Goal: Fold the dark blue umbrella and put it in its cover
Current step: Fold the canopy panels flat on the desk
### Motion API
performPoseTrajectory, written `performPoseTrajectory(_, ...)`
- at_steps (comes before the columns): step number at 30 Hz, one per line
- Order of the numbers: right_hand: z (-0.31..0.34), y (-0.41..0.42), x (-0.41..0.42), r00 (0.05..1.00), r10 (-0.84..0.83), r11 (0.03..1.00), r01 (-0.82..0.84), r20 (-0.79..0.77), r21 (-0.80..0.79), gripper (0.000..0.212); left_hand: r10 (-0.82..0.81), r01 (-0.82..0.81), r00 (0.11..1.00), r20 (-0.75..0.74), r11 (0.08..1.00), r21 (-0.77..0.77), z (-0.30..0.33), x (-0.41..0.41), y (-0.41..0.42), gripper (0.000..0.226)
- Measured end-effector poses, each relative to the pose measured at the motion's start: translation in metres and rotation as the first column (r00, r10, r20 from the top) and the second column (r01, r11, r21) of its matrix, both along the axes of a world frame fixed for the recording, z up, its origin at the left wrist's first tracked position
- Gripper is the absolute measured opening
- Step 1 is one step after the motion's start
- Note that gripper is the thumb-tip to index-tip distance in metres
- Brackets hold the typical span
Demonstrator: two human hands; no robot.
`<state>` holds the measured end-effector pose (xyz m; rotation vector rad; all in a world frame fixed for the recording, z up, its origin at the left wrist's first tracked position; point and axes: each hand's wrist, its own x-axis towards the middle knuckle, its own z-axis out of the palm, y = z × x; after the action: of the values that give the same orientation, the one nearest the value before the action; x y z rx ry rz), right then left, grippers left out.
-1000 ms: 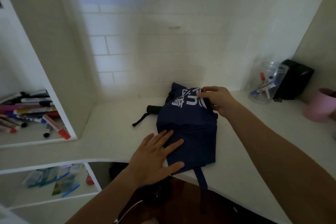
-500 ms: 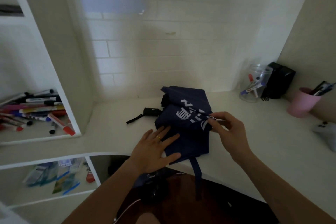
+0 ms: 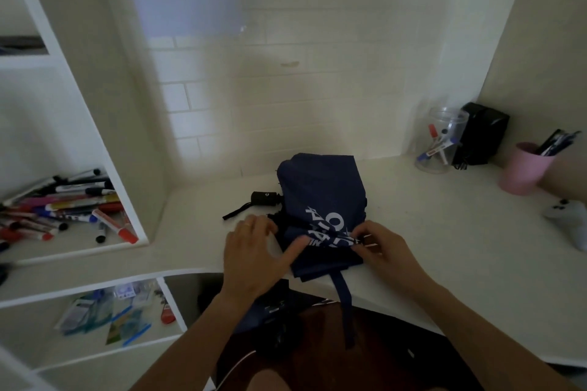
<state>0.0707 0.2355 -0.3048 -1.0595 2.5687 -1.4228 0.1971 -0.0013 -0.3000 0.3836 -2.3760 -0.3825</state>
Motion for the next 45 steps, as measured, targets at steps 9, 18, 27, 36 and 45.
performPoseTrajectory(9,0.004,0.005,0.006,0.980,0.042,0.995,-0.024,0.193,-0.094,0.052,-0.232,0.074,0.973,-0.014,0.252,0.965,0.067,-0.041,0.019,0.055)
performPoseTrajectory(18,0.015,-0.001,-0.007,0.793,-0.012,0.949,0.201,0.609,-0.244,0.052,-0.307,0.099,0.952,-0.011,0.271,0.958,0.029,-0.016,0.024,0.019)
performPoseTrajectory(27,0.009,0.001,0.003,0.920,0.016,0.984,0.054,0.392,-0.167,0.023,-0.247,0.169,0.963,-0.106,0.249,0.954,0.023,-0.018,0.031,0.012)
performPoseTrajectory(36,0.014,0.009,0.000,0.860,0.013,0.957,0.138,0.510,-0.256,0.026,-0.269,0.145,0.961,-0.061,0.304,0.942,0.006,-0.014,0.027,0.018)
performPoseTrajectory(45,0.021,0.000,0.018,0.774,-0.095,0.917,0.314,0.626,-0.248,0.019,-0.354,0.111,0.935,0.005,0.305,0.946,0.014,-0.026,0.015,0.020)
